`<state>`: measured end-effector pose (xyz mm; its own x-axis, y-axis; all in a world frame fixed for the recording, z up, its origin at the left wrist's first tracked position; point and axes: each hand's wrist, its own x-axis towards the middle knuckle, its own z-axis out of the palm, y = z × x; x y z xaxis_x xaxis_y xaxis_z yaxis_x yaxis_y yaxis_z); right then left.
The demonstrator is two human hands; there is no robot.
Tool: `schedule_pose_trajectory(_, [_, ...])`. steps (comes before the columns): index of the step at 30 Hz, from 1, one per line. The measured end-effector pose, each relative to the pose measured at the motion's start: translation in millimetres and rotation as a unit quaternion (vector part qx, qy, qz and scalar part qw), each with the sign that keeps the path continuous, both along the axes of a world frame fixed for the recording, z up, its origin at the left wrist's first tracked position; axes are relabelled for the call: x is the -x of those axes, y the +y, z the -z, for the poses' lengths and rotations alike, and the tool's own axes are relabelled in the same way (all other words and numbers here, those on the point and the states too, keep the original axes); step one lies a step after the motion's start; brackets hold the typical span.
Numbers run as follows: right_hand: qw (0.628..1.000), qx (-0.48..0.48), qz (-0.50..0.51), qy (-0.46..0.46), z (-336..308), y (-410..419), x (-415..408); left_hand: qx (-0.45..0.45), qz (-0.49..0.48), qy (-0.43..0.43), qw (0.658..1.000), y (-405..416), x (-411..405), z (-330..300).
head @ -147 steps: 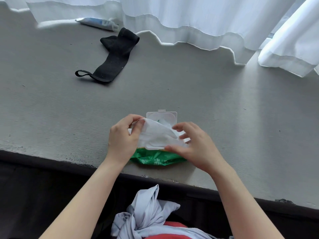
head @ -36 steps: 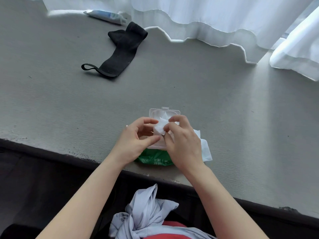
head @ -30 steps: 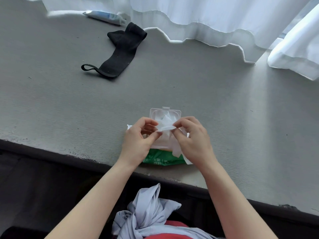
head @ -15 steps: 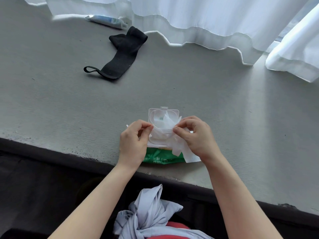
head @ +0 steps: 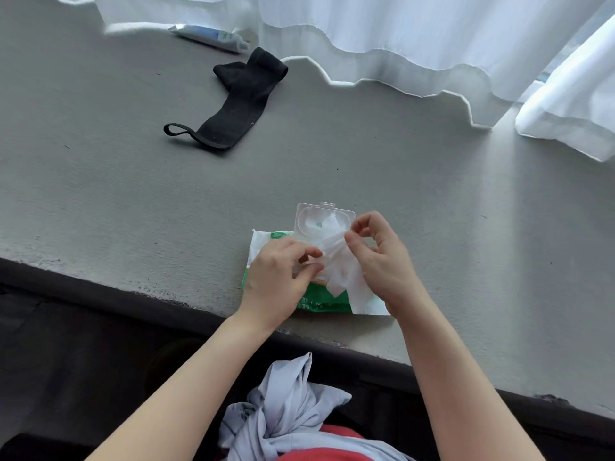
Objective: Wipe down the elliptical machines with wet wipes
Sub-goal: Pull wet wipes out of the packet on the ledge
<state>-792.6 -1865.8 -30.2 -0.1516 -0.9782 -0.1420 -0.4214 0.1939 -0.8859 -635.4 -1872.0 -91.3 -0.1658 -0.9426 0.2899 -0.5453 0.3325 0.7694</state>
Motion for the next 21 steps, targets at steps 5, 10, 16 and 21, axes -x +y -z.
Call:
schedule_pose_trajectory(5, [0.997, 0.036, -0.017, 0.063, -0.5, 2.4, -1.2, 0.067, 0.001, -0.049, 0.997, 2.2, 7.0, 5.7])
schedule_pose_trajectory(10, [0.998, 0.018, 0.019, 0.052, 0.6, -0.8, 3.9, 0.105, 0.007, -0.074, 0.992, 4.9, 6.7, 15.3])
schedule_pose_trajectory(16, [0.968, 0.001, -0.108, 0.227, -2.1, -1.3, -7.2, 0.143, 0.012, -0.107, 0.984, 9.5, 6.0, 25.5])
schedule_pose_trajectory(21, [0.994, 0.035, 0.0, 0.107, 5.1, -12.4, -9.1, 0.112, -0.005, -0.142, 0.983, 7.7, 3.2, 23.3])
